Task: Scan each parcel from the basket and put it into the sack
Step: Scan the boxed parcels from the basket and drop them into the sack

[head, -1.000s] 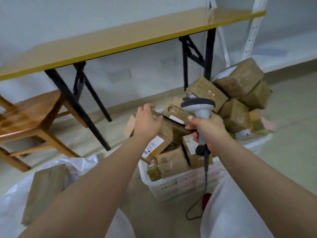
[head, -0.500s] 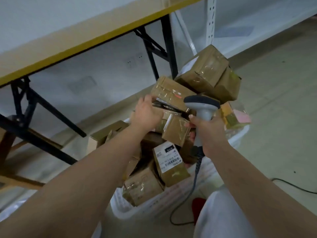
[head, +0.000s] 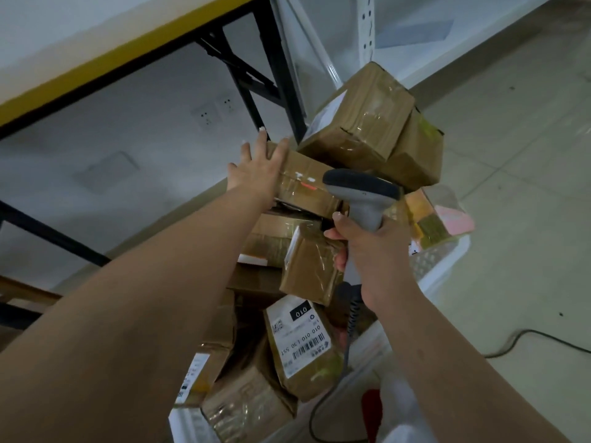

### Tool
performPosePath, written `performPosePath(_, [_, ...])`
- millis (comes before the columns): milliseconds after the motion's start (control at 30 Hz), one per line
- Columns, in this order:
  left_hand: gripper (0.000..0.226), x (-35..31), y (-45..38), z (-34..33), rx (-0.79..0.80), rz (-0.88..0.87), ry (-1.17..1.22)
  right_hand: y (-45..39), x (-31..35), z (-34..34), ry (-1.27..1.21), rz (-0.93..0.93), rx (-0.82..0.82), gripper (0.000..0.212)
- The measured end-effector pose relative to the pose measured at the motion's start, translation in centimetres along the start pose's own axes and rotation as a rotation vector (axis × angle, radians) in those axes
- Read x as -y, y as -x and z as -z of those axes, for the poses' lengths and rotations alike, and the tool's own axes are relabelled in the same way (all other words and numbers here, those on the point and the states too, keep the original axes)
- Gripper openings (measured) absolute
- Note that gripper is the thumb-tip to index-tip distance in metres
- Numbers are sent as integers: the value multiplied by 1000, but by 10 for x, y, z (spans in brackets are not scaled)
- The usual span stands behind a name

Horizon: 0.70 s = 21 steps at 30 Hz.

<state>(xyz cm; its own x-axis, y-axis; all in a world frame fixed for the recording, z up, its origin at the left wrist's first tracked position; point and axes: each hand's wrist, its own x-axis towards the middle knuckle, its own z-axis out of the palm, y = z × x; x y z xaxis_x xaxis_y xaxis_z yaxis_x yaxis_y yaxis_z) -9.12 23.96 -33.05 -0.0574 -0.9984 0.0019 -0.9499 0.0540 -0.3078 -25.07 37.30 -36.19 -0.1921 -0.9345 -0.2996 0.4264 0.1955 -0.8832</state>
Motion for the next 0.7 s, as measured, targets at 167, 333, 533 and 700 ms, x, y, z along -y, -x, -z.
performPosePath(167, [100,3,-5,1,-99,-43,-55,2,2,3,14,6,-60,15])
performPosePath(333, [98,25,14,18,-206,-80,-41,4,3,6,51,18,-103,15])
performPosePath(533, [95,67,70,48,-250,-41,184,24,7,1,101,15,-51,15])
performPosePath(700, [96,108,128,70,-100,129,638,57,16,-13,70,29,31,13])
